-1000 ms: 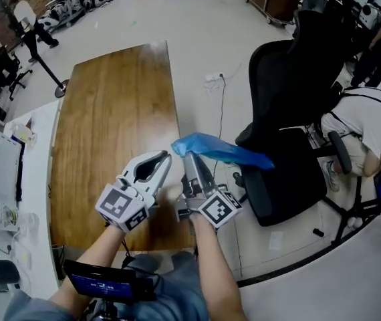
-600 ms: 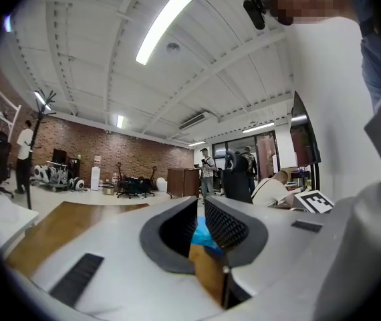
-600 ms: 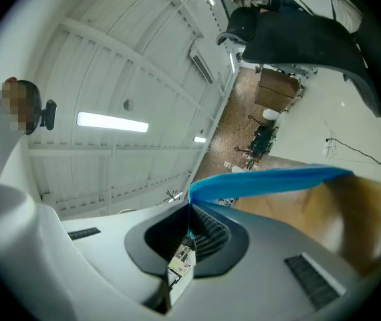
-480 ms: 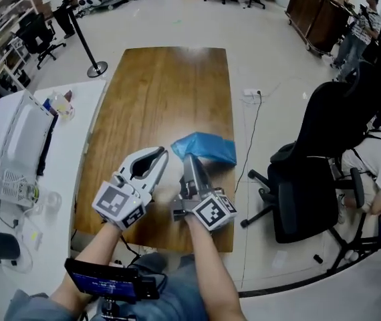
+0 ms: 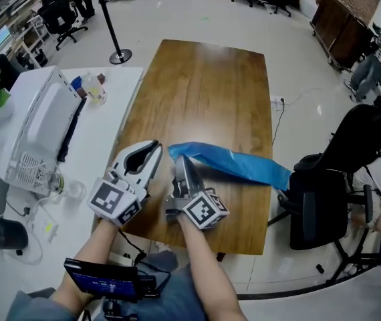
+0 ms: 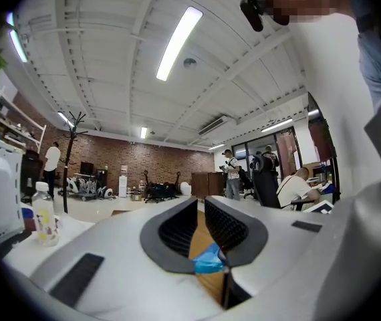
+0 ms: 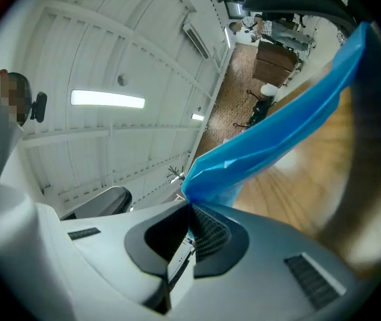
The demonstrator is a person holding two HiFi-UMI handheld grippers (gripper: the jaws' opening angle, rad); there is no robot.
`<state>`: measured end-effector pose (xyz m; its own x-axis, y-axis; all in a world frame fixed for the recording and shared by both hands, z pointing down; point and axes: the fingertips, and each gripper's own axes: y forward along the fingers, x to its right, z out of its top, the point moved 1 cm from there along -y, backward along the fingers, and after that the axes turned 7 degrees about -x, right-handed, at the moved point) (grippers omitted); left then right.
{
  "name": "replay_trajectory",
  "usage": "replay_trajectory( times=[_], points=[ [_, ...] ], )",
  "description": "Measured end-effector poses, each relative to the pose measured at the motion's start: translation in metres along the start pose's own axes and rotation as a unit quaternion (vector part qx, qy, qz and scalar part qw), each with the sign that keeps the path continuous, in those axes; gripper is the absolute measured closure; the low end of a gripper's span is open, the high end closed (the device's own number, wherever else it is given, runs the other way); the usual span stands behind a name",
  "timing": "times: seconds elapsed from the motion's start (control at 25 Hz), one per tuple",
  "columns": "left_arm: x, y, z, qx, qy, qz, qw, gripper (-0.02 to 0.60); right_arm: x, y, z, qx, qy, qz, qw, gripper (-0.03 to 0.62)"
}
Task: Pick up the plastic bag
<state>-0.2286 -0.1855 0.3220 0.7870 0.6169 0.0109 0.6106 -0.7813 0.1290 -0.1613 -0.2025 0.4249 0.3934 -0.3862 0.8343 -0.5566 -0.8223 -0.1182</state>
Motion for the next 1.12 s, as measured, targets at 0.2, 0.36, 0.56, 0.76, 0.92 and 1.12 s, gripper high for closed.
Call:
replay_trajectory(
  times=[0.2,0.36,0.56,0.76,0.92,1.12],
  points=[
    [-0.04,-0.028,-0.014,0.001,-0.001,0.021,0.9998,0.532,-0.016,0.034,-0.056,-0.026,0.012,0.005,1.0,0.594],
    [-0.073,-0.05,-0.022,-0.002,-0.001,0.04,0.9992,0.532,-0.028,0.062,-0.095,-0.046,0.023,0.012,0.999,0.594],
    [-0.102,-0.069,-0.028,-0.007,0.0,0.054,0.9985,0.532,-0.035,0.086,-0.135,-0.062,0.042,0.011,0.997,0.594],
    [-0.116,-0.083,-0.034,-0.013,-0.01,0.058,0.9982,0.532,-0.033,0.095,-0.165,-0.08,0.063,0.0,0.995,0.56],
    [-0.127,-0.088,-0.042,-0.004,-0.009,0.063,0.9979,0.532,-0.033,0.097,-0.176,-0.092,0.062,-0.007,0.994,0.559],
    [-0.126,-0.088,-0.045,-0.003,-0.013,0.059,0.9982,0.532,-0.03,0.094,-0.184,-0.108,0.066,-0.019,0.992,0.497]
  ],
)
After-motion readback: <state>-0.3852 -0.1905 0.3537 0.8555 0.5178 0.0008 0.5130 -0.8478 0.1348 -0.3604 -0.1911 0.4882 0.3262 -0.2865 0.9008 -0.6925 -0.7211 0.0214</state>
